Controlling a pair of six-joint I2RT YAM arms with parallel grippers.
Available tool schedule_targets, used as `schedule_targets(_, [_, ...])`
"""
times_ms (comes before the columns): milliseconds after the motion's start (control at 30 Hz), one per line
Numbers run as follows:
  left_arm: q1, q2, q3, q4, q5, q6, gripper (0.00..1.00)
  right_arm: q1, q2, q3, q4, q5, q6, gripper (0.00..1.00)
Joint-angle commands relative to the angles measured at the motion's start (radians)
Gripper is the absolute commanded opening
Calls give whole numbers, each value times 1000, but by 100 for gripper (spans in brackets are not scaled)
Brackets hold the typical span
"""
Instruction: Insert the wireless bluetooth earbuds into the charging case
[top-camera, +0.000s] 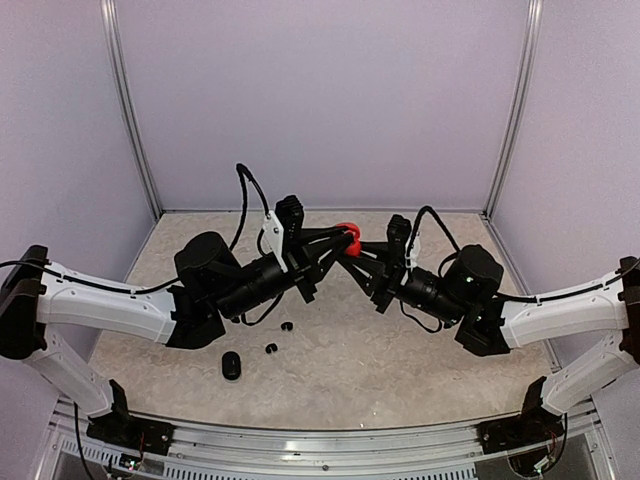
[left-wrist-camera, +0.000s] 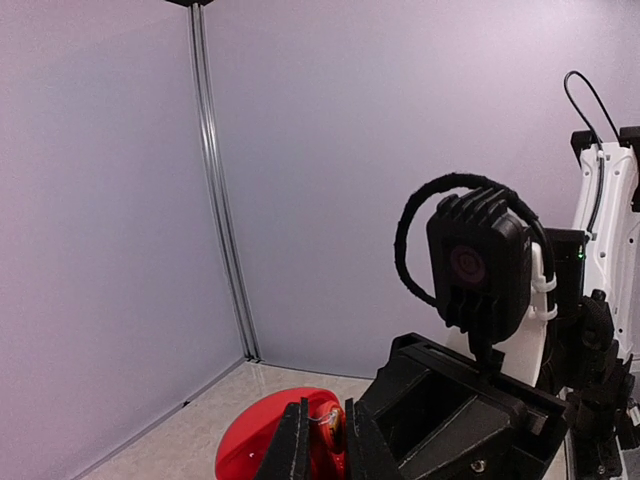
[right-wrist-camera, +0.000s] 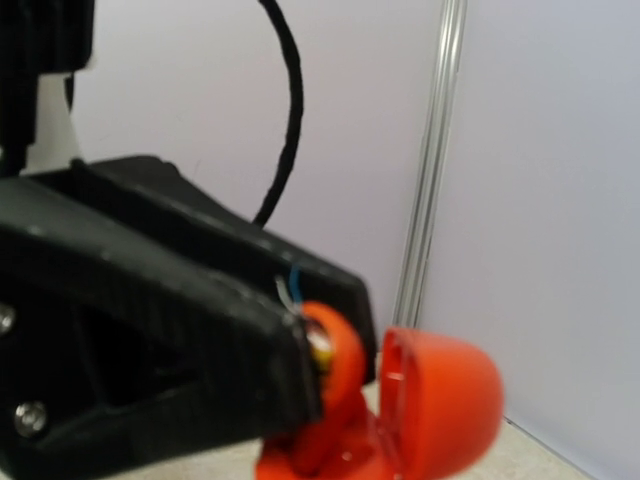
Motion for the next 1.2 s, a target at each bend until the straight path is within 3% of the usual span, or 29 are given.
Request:
schedule_targets(0, [-5, 13, 24, 3, -5, 12, 7, 12, -26, -8, 60, -12, 10, 7])
schedule_targets(800, [0, 15, -28, 90, -81, -67, 15, 12, -44, -37, 152, 18, 32, 6])
schedule_targets(1167, [5, 17, -20, 58, -58, -65, 10, 12, -37, -31, 132, 7, 10, 6])
